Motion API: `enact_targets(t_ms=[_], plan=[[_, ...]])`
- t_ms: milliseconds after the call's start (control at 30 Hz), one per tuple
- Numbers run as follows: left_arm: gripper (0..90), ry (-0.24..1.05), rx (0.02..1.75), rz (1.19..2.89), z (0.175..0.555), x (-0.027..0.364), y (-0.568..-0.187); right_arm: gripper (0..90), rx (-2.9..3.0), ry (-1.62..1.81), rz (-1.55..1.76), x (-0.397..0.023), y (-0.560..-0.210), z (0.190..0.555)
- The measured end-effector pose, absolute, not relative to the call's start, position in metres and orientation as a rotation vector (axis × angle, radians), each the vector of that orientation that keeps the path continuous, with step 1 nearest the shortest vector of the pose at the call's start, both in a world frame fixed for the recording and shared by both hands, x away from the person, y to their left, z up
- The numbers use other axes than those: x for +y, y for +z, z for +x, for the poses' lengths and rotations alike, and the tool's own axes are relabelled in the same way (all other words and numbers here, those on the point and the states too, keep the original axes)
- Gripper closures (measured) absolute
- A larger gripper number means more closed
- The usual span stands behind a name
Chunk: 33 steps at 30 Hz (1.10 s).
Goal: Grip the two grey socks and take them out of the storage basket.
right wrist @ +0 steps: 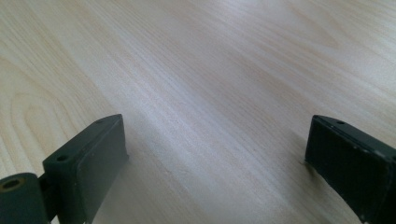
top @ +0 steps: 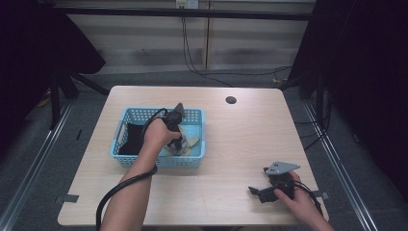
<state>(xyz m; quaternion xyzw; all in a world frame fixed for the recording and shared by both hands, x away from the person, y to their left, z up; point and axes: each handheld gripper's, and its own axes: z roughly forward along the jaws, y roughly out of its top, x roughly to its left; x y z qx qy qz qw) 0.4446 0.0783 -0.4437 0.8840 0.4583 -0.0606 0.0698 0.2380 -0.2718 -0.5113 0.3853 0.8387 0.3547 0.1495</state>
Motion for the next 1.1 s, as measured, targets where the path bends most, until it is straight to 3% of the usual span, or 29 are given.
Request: enact_targets(t_ms=[33, 133, 1100], plan=[[75.0, -0.188, 1.387, 2.658, 0.445, 0.078, -0.444, 4.7, 2.41, 1.019, 1.107, -0.272, -0.511, 0.238], [79.0, -0.204, 1.416, 2.641, 0.445, 0.078, -0.443, 4.8, 2.41, 1.019, 1.105, -0.272, -0.511, 0.238], [78.8, -0.239, 1.347, 2.655, 0.437, 0.083, -0.377, 4.7, 2.411, 1.019, 1.106, -0.272, -0.511, 0.238]])
